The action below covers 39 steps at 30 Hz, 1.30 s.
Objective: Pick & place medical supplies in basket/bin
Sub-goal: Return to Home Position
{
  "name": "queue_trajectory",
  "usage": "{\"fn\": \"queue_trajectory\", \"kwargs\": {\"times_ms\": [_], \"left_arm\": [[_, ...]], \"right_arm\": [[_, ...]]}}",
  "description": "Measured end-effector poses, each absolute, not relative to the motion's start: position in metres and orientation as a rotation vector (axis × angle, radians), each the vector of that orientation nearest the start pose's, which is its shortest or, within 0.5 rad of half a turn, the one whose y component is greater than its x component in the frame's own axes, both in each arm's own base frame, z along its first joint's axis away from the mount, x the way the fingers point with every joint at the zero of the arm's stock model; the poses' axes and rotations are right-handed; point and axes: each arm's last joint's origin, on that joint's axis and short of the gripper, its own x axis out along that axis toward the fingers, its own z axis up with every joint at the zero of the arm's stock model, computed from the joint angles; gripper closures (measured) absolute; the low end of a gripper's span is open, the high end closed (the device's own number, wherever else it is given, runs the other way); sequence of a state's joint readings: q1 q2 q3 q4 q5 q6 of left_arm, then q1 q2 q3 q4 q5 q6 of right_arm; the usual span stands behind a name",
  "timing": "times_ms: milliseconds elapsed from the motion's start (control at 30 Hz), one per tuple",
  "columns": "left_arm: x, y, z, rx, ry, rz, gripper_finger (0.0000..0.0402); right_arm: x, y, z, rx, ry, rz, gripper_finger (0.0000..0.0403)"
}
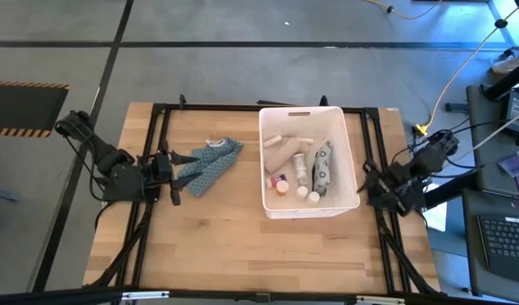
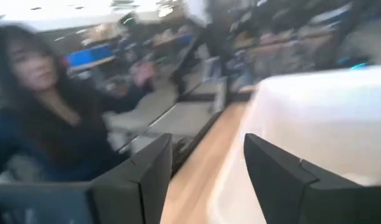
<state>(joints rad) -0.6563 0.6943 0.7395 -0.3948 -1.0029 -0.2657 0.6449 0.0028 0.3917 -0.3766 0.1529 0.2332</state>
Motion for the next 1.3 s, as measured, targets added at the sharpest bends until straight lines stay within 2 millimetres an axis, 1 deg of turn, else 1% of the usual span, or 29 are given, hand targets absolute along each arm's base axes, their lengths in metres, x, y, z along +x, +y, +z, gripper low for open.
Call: {"fn": "queue_trajectory", "kwargs": {"times_ms": [133, 367, 467, 600, 800, 933, 1067, 1300], "left_arm": [[0.124, -0.065, 0.315, -0.005, 0.188, 0.369, 0.0203], [0.124, -0.065, 0.315, -0.006, 0.189, 0.368, 0.0203], [0.124, -0.065, 0.315, -0.015, 0.187, 0.369, 0.0203], [0.124, -0.065, 0.315, -0.017, 0.186, 0.369, 0.0203], [0.124, -0.065, 0.315, -0.017, 0.186, 0.37, 0.0203], [0.124, -0.065, 0.315, -0.017, 0.186, 0.37, 0.0203], [0.124, -0.065, 0.315, -0.017, 0.186, 0.37, 0.0203], [0.124, -0.064, 0.314, 0.01, 0.195, 0.369, 0.0203]], "right_arm": [[0.051, 0.037, 0.242, 0.298, 0.112, 0.594, 0.0201], [0.053, 0.043, 0.229, 0.301, 0.183, 0.723, 0.0201], [0.054, 0.045, 0.226, 0.3, 0.19, 0.742, 0.0201], [0.059, 0.048, 0.207, 0.286, 0.253, 0.717, 0.0201], [0.069, 0.051, 0.181, 0.272, 0.266, 0.602, 0.0201], [0.075, 0.052, 0.17, 0.248, 0.21, 0.487, 0.0201], [0.078, 0.049, 0.172, 0.222, 0.148, 0.364, 0.0201], [0.08, 0.042, 0.173, 0.224, 0.108, 0.115, 0.0201]]}}
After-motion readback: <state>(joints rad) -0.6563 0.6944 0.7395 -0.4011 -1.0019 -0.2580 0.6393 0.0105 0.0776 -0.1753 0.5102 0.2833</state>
